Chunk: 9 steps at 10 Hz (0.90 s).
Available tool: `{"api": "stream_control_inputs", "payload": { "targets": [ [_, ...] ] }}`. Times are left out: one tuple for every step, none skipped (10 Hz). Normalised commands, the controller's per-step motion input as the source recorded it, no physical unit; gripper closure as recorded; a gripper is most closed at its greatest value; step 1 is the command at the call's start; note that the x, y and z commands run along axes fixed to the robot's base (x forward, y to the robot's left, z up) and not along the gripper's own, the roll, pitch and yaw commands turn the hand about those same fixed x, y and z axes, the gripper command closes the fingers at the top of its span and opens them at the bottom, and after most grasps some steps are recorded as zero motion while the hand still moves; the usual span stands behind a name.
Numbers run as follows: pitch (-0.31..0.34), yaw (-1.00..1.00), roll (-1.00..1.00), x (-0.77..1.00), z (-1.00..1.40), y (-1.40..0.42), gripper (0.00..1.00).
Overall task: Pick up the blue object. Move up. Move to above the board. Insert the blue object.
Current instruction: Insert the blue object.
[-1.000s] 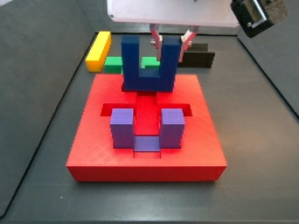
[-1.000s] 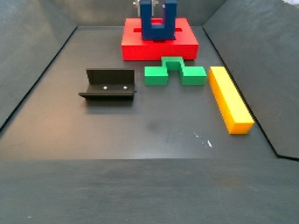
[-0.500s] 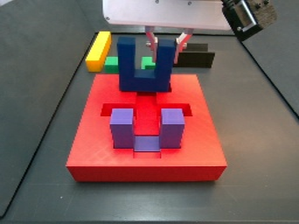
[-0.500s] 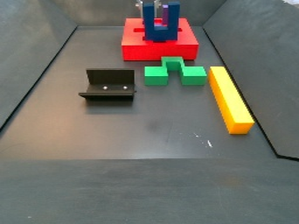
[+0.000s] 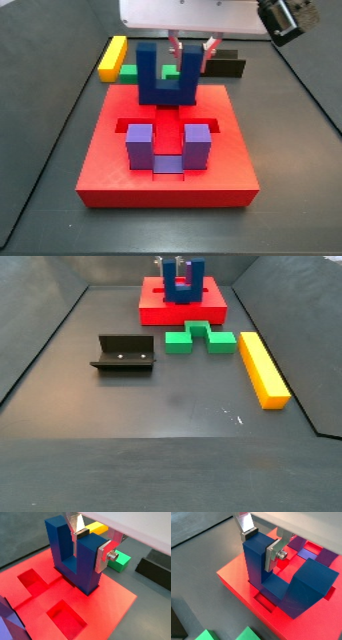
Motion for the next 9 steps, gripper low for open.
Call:
{"api": "stream_control_inputs", "payload": {
  "targets": [
    [-0.027, 0.0, 0.0, 0.25, -0.23, 0.0, 1.0],
    [-0.026, 0.0, 0.0, 0.11, -0.22, 0.0, 1.0],
    [-0.033, 0.0, 0.01, 0.0, -0.27, 0.0, 1.0],
    [-0.1, 0.0, 0.06, 0.0, -0.52, 0.0, 1.0],
    [-0.131, 0.0, 0.11, -0.05, -0.73, 0.0, 1.0],
    [-0.13, 0.0, 0.13, -0.05, -0.77, 0.0, 1.0],
    [-0.116, 0.0, 0.12, 0.0, -0.72, -0.01, 1.0],
    [-0.051, 0.0, 0.13, 0.0, -0.49, 0.0, 1.0],
    [0.0, 0.0, 0.0, 0.0, 0.0, 0.0, 1.0]
  ]
}}
